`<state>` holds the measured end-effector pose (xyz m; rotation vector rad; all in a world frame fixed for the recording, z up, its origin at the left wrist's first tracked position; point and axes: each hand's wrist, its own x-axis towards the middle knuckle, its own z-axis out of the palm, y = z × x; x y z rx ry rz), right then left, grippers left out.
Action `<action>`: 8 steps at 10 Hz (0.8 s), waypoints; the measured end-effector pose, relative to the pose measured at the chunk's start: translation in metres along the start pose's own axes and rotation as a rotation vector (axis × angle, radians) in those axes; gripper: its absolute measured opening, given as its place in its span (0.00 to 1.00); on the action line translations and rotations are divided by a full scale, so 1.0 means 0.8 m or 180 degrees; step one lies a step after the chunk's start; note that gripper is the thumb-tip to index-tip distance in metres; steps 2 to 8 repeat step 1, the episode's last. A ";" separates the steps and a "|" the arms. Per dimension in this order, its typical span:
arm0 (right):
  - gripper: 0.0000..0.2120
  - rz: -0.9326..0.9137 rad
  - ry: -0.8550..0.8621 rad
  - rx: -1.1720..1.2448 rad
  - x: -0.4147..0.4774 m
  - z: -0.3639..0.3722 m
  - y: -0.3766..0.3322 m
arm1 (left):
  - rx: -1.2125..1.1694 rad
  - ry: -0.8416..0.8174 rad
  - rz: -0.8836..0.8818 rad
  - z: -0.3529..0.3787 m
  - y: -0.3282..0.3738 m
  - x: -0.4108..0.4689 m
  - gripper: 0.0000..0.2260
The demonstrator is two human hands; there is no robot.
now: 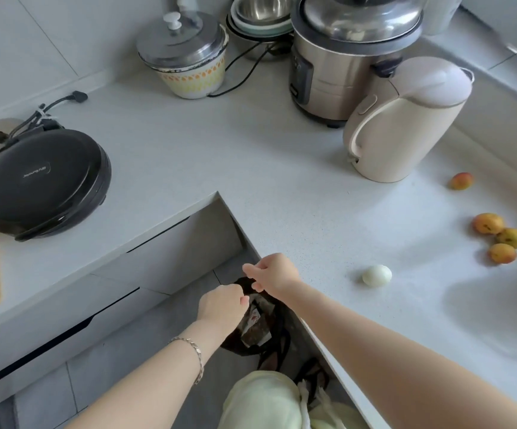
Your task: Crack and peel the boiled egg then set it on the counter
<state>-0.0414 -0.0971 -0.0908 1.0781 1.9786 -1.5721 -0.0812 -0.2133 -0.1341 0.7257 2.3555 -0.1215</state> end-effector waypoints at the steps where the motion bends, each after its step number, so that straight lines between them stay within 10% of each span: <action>1: 0.13 -0.0070 0.0162 -0.0547 -0.004 -0.024 0.004 | -0.0123 0.0410 0.0242 -0.027 0.023 0.008 0.15; 8: 0.13 -0.0070 0.0162 -0.0547 -0.004 -0.024 0.004 | -0.0123 0.0410 0.0242 -0.027 0.023 0.008 0.15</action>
